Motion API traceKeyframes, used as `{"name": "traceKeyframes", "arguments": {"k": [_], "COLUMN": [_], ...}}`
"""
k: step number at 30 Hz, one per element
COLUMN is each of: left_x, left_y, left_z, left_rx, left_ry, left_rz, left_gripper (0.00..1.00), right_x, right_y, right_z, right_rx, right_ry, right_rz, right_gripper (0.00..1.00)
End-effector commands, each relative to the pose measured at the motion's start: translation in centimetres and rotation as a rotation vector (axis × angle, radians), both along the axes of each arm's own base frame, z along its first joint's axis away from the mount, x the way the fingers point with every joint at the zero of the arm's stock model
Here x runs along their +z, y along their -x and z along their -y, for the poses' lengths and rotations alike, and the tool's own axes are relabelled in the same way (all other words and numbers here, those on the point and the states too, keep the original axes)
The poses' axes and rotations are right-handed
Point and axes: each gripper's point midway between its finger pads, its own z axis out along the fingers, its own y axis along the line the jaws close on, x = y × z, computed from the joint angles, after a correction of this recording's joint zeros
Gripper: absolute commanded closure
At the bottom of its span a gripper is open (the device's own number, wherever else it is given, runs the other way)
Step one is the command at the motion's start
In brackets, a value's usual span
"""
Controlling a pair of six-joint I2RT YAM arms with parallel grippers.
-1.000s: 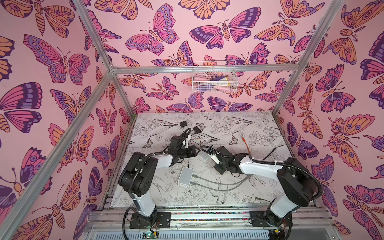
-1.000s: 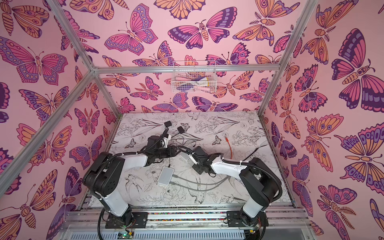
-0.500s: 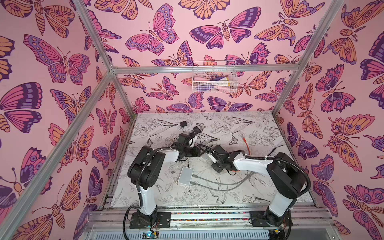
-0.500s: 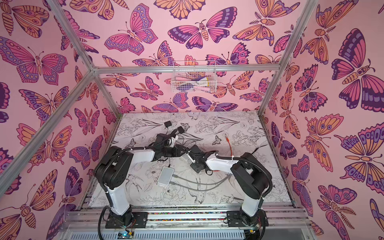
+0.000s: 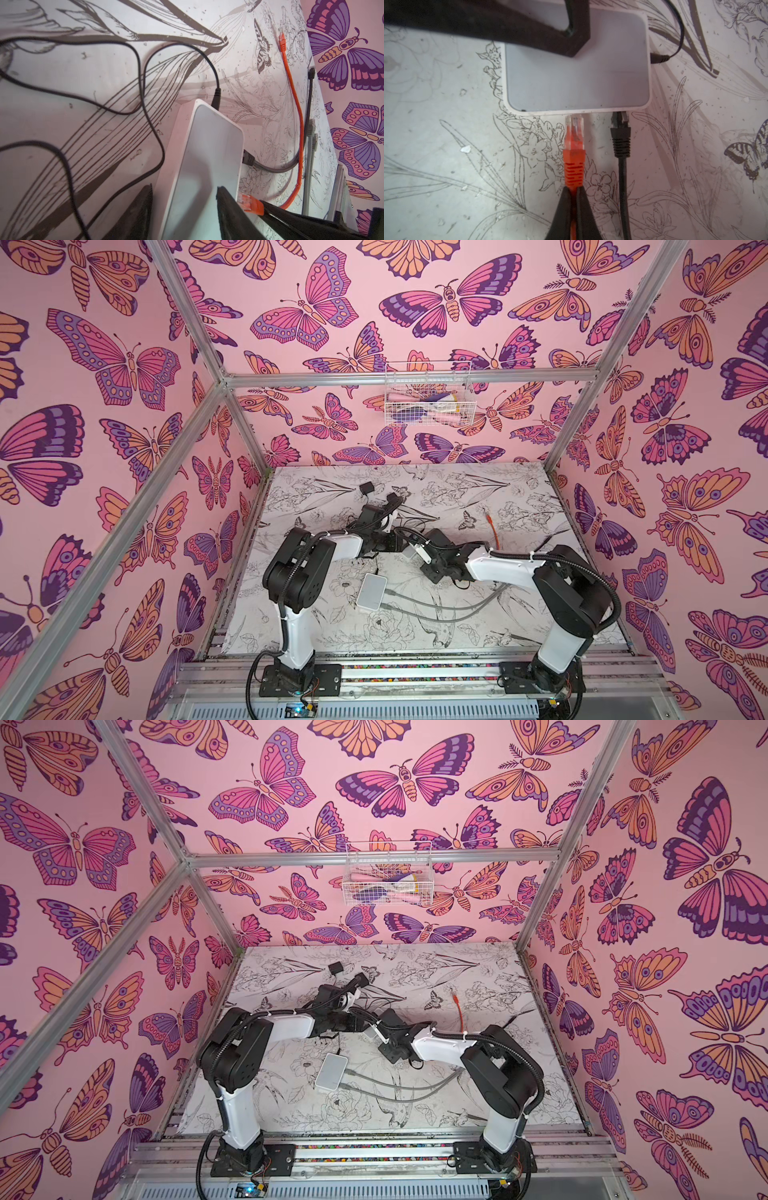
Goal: Insert the plug into the switch port
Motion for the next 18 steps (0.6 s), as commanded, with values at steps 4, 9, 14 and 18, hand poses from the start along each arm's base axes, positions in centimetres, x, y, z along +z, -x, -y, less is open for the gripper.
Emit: {"name": "traceKeyframes", "arguments": {"k": [4,9,14,18], "left_x": [-2.1,-2.5,-2.6,-2.5], "left_y": [1.3,2.0,2.6,3.2], "left_z": [0.0,0.1,0.0,-0.1], "left_rx": [-0.026,-0.035,-0.032,-0.038], "left_ry": [-0.043,-0.052,-0.059,-0.059], "left_rz": [-0.049,-0.058,-0.064,-0.067], "left_gripper": [0.47,0.48,0.49,0.49], "right_x": [0.8,0.4,0.3,0.6], "right_y": [0.0,0.4,0.6,0.0], "right_z": [-1.4,-1.9,-2.1,-1.7], "right_rx": [0.013,0.031,0.036,0.013], "right_ry": [-0.056,-0.045,-0.040,-0.013], "right_rz": [0.025,0.026,0.030,0.060], "right_gripper": [1.00,1.00,1.00,1.00]}}
